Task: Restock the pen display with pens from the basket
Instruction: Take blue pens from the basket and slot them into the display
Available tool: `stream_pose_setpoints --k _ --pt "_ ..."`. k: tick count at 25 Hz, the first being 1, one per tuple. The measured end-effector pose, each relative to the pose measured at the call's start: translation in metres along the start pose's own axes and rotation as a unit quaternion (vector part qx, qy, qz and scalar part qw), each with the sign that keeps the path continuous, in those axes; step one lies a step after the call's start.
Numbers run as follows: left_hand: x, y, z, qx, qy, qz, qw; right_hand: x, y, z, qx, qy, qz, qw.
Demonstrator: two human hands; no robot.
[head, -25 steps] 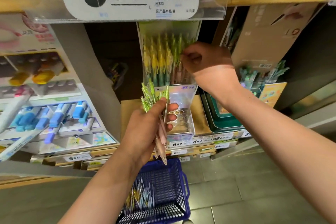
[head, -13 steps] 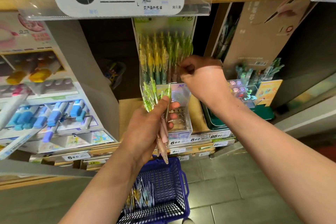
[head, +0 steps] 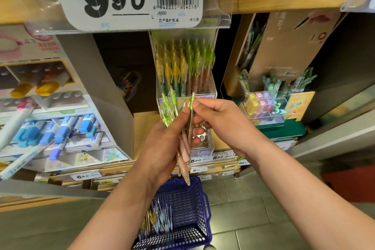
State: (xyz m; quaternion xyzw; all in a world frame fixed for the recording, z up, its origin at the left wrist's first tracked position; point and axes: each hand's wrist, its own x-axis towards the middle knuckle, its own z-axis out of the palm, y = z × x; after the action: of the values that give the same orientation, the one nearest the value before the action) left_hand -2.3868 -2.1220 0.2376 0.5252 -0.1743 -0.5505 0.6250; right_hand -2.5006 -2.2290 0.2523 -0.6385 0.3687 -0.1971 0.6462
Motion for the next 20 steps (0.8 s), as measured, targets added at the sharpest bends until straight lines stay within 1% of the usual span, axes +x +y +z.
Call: stream_pose_setpoints --k 2,5,6,9,10,13,16,17,20 --pt "0.001 -0.004 0.000 0.013 -0.001 -0.003 1.000 0.003 -0.001 0.002 -0.014 0.034 -0.017 0.999" --pt "0.001 -0.009 0.000 0.021 0.004 -0.008 1.000 0.007 -0.002 -0.001 0.015 0.097 -0.031 0.995" --pt "0.001 -0.011 0.000 0.017 0.005 -0.007 1.000 0.008 -0.001 -0.003 0.027 0.094 -0.032 0.995" --pt "0.005 -0.013 -0.002 0.005 0.007 -0.001 1.000 0.008 0.008 -0.010 0.089 0.029 -0.043 0.995" --pt "0.007 -0.014 -0.003 0.000 0.011 0.000 1.000 0.008 0.010 -0.012 0.096 0.026 -0.047 0.994" --pt "0.013 -0.021 -0.003 -0.016 0.027 -0.010 0.999 0.015 -0.001 -0.024 0.069 0.082 -0.074 0.992" --pt "0.015 -0.027 -0.002 -0.029 0.029 -0.007 0.999 0.030 -0.036 -0.049 0.127 0.166 -0.139 0.968" --pt "0.017 -0.028 -0.002 -0.031 0.025 -0.002 0.999 0.037 -0.046 -0.056 0.125 0.189 -0.162 0.961" --pt "0.017 -0.030 -0.003 -0.029 0.019 0.011 0.999 0.054 -0.062 -0.059 0.035 0.225 -0.194 0.954"
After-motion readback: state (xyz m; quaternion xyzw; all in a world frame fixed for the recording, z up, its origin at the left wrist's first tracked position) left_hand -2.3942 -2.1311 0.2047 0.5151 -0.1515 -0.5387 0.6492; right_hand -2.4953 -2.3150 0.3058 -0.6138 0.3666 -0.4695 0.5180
